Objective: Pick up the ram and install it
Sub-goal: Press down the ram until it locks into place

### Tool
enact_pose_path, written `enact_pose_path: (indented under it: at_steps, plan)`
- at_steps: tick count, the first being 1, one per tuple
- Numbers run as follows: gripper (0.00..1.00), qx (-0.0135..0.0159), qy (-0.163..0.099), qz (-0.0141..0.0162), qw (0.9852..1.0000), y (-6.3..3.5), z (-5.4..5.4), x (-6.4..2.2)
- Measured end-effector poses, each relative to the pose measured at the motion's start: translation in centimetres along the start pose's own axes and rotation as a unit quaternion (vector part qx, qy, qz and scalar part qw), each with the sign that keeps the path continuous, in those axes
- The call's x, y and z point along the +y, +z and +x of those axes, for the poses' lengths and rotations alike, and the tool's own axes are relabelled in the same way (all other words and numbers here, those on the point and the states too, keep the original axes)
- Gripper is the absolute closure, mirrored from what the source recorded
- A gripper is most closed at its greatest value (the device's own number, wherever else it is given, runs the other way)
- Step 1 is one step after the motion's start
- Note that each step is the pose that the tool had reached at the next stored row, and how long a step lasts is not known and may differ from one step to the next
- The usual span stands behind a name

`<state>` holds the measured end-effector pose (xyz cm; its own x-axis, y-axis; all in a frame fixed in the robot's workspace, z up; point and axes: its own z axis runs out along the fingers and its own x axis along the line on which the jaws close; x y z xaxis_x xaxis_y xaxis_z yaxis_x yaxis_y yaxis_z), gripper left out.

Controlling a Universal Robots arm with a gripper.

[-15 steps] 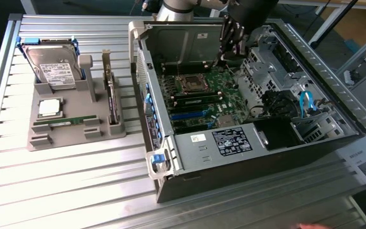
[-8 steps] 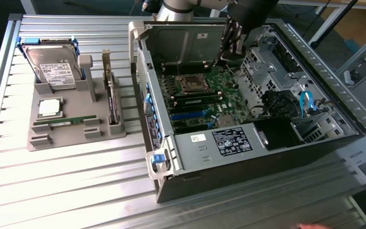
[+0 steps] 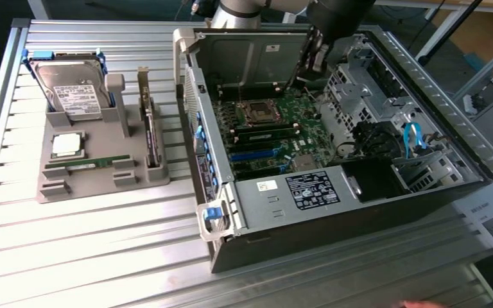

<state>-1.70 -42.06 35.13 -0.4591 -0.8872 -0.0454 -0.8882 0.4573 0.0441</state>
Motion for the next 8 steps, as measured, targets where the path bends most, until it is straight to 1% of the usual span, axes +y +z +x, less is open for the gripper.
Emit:
enact_pose_path:
  at_steps: [4,6,8]
  plan:
    - [0.90,-0.0014,0.032,0.0015,0.9995,0.00,0.00,0.00]
    - [0.90,-0.0021,0.048,0.0022,0.9988,0.00,0.00,0.00]
    - [0.90,-0.0030,0.068,0.0031,0.9977,0.00,0.00,0.00]
